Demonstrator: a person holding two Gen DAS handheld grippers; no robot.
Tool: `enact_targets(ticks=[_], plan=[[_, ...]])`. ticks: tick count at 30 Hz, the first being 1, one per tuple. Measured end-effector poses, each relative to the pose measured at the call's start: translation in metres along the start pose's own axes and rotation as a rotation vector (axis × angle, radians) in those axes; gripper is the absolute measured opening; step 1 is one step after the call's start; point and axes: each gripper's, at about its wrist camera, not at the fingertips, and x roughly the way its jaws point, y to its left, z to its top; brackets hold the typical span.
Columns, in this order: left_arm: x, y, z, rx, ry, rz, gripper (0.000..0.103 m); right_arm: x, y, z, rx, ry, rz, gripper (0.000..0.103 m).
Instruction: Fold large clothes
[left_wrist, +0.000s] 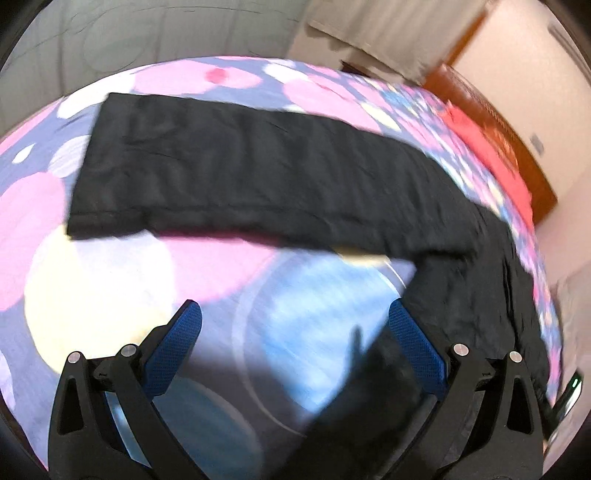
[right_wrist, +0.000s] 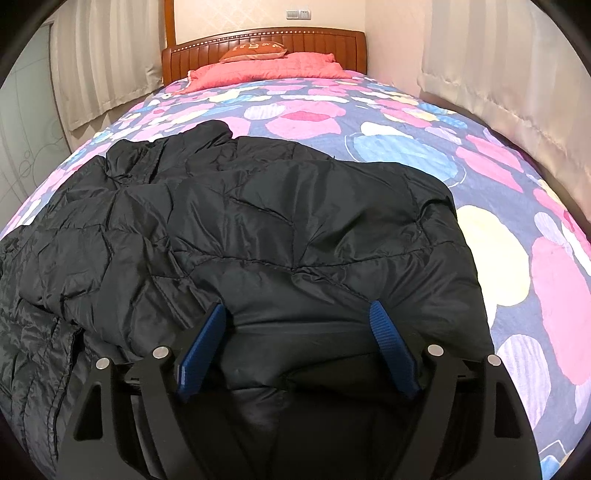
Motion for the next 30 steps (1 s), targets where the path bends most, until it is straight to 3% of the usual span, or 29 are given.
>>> enact_targets(ticks=[5, 12, 19, 21, 22, 25, 28, 30], plan=[[-0.003, 0.037, 0.021, -0.103, -0.092, 0.027, 0.099, 0.0, 0.0, 0.0, 0.0, 0.0, 0.0, 0.08], [0.002, 0.072, 0.048, -0.252, -0.18, -0.019, 0.1, 0.0, -0.001, 0.001, -0.003, -0.001, -0.003, 0.08], [-0.001, 0.077, 0.05, -0.237, -0.189, -0.036, 0.1, 0.0, 0.001, 0.0, -0.003, -0.002, -0.003, 0.08], [0.002, 0.077, 0.057, -0.218, -0.204, 0.007, 0.088, 0.0, 0.0, 0.0, -0.003, -0.002, -0.003, 0.08], [0.002, 0.08, 0.059, -0.217, -0.206, 0.033, 0.069, 0.0, 0.001, 0.0, -0.002, -0.002, -0.003, 0.08], [0.009, 0.091, 0.07, -0.242, -0.212, 0.053, 0.039, 0.0, 0.001, 0.0, -0.004, -0.002, -0.005, 0.08], [0.011, 0.095, 0.081, -0.221, -0.205, 0.061, 0.021, 0.0, 0.001, 0.0, -0.004, -0.003, -0.005, 0.08], [0.009, 0.094, 0.085, -0.204, -0.214, 0.067, 0.015, 0.0, 0.0, 0.0, -0.004, -0.004, -0.005, 0.08]])
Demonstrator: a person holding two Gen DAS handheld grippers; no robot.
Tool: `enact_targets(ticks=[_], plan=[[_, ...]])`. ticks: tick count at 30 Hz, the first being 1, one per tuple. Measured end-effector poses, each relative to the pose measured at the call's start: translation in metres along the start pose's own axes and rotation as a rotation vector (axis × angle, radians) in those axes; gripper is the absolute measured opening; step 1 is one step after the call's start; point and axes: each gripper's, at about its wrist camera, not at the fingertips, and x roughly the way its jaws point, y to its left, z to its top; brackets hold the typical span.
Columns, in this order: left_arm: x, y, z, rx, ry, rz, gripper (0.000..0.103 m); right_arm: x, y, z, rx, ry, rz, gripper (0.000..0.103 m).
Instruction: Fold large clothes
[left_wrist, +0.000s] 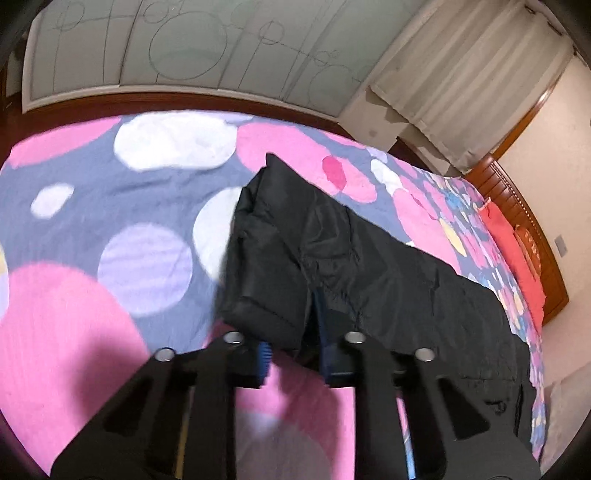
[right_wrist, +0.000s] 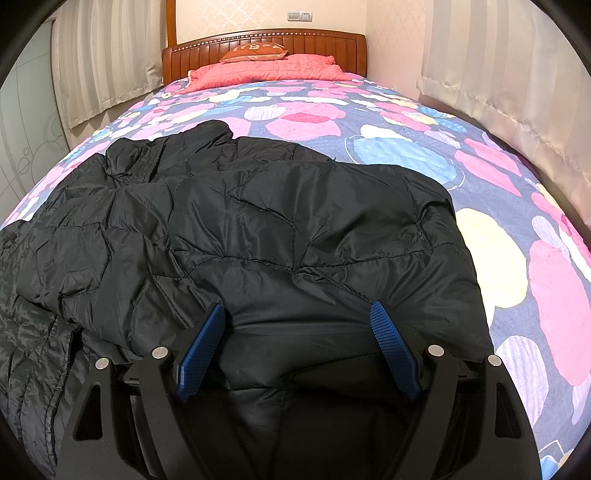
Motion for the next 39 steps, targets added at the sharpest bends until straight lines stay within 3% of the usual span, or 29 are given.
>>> enact_targets(ticks=[7, 12, 17, 26, 34, 39], plan=[[-0.035, -0.052, 0.002, 0.168, -0.114, -0.032, 0.011, 0.0, 0.0, 0.0, -0.001, -0.001, -0.001, 0.08], [-0.064, -0.128, -0.019, 0.359, -0.165, -0.158, 0.01, -0.001, -0.001, 0.0, 0.002, -0.002, 0.003, 0.08], [-0.066, -0.204, -0.057, 0.507, -0.113, -0.273, 0.01, -0.001, -0.002, 0.001, 0.005, -0.003, 0.007, 0.08], [-0.059, -0.331, -0.156, 0.772, -0.003, -0.439, 0.01, -0.001, -0.005, 0.001, 0.009, -0.007, 0.012, 0.08], [-0.042, -0.389, -0.253, 0.934, 0.086, -0.475, 0.01, 0.0, -0.005, 0.001, 0.01, -0.01, 0.015, 0.08], [-0.035, -0.408, -0.293, 1.015, 0.134, -0.48, 0.011, 0.0, -0.006, 0.002, 0.012, -0.011, 0.018, 0.08]])
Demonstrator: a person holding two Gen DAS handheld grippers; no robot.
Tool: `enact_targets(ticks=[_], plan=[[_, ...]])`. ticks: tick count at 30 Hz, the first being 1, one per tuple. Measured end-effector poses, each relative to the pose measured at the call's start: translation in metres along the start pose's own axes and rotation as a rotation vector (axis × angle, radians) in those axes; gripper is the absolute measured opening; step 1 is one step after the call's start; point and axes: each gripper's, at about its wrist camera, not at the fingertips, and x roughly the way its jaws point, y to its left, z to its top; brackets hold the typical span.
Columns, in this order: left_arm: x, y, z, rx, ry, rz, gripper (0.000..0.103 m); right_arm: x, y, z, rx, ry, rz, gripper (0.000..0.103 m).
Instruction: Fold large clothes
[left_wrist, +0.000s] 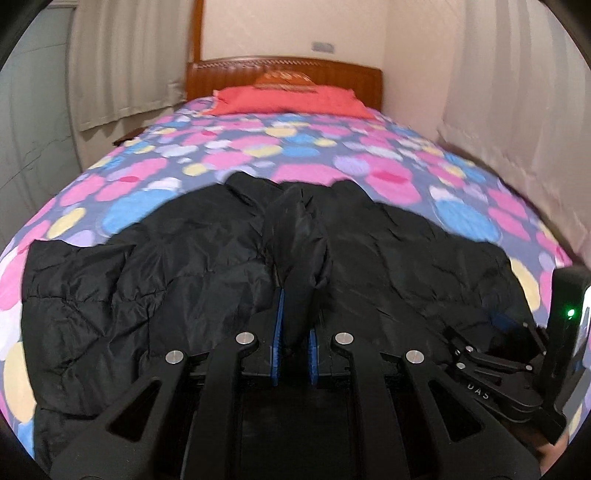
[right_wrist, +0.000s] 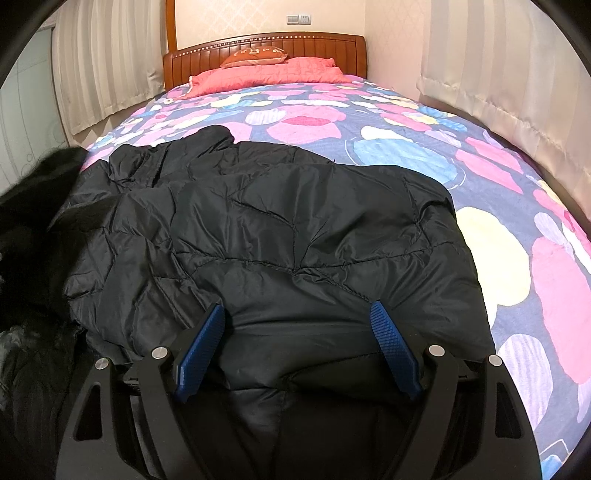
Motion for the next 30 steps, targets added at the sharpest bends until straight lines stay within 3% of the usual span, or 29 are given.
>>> enact_targets(ticks=[3, 5, 7, 13, 19, 23, 30], plan=[[0.004, -0.008, -0.001, 0.026, 0.015, 0.004, 0.02, 0.002, 0.0, 0.001, 0.0, 0.0, 0.0, 0.081], [-0.004, -0.008, -0.001, 0.033, -0.004, -0.002, 0.062, 0.0, 0.002, 0.0, 0.0, -0.001, -0.002, 0.081], [-0.02, -0.004, 0.0, 0.018, -0.049, -0.002, 0.071, 0.0, 0.001, 0.0, 0.001, 0.0, -0.002, 0.081], [-0.071, 0.025, -0.006, -0.025, -0.092, -0.03, 0.08, 0.002, 0.001, 0.001, 0.001, 0.005, -0.002, 0.081], [-0.113, 0.09, -0.029, -0.03, -0.139, 0.129, 0.081, -0.01, 0.015, 0.009, -0.004, 0.008, -0.001, 0.081], [-0.115, 0.142, -0.039, -0.081, -0.117, 0.242, 0.082, -0.031, 0.046, 0.022, -0.005, -0.024, 0.095, 0.081], [-0.102, 0.198, -0.051, -0.198, -0.037, 0.273, 0.083, -0.007, 0.123, 0.045, -0.063, 0.044, 0.253, 0.081]])
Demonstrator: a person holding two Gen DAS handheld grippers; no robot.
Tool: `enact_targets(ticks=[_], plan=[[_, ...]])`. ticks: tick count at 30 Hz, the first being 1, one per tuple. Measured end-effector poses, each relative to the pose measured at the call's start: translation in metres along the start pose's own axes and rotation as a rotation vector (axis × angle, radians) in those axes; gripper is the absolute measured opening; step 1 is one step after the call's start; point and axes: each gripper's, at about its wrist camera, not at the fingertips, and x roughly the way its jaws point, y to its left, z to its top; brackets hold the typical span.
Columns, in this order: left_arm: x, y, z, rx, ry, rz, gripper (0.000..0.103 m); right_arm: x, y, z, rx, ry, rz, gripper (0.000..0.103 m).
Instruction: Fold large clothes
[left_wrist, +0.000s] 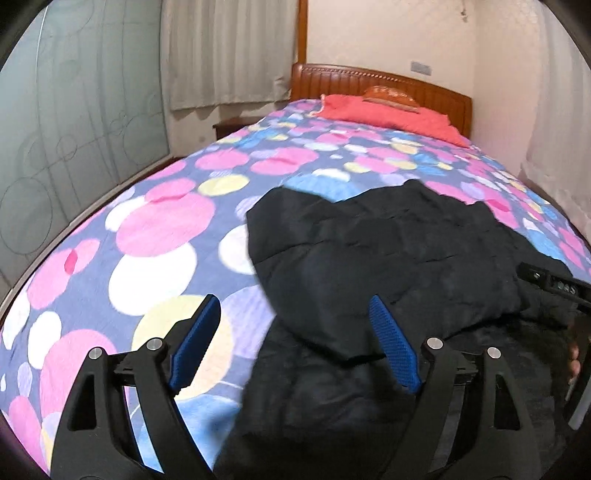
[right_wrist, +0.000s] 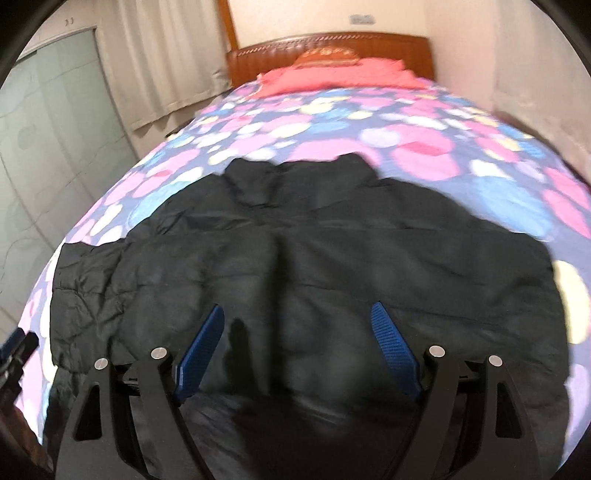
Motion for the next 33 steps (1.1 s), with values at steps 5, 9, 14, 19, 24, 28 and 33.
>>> enact_targets(ticks=[5, 9, 14, 19, 24, 28, 33], plan=[[0.004, 0.012, -0.006, -0.02, 0.021, -0.005, 0.083, 0.03, 0.017, 0.001, 0.016, 0.081, 0.072, 0.028], [0.004, 0.012, -0.001, -0.013, 0.011, -0.015, 0.083, 0.002, 0.013, 0.009, 0.013, -0.008, 0.063, 0.017], [0.007, 0.003, 0.01, -0.01, 0.005, -0.05, 0.085, -0.034, -0.029, 0.013, 0.012, -0.095, -0.064, 0.017], [0.015, -0.016, 0.016, 0.022, 0.012, -0.077, 0.088, -0.038, -0.099, 0.007, 0.119, -0.076, -0.176, 0.017], [0.033, -0.037, 0.015, 0.067, 0.052, -0.084, 0.088, -0.009, -0.133, -0.01, 0.175, 0.021, -0.143, 0.019], [0.052, -0.049, 0.018, 0.085, 0.095, -0.089, 0.088, -0.015, -0.134, -0.01, 0.157, 0.023, -0.152, 0.028], [0.065, -0.06, 0.034, 0.105, 0.073, -0.071, 0.088, -0.046, -0.119, 0.009, 0.141, -0.092, -0.204, 0.044]])
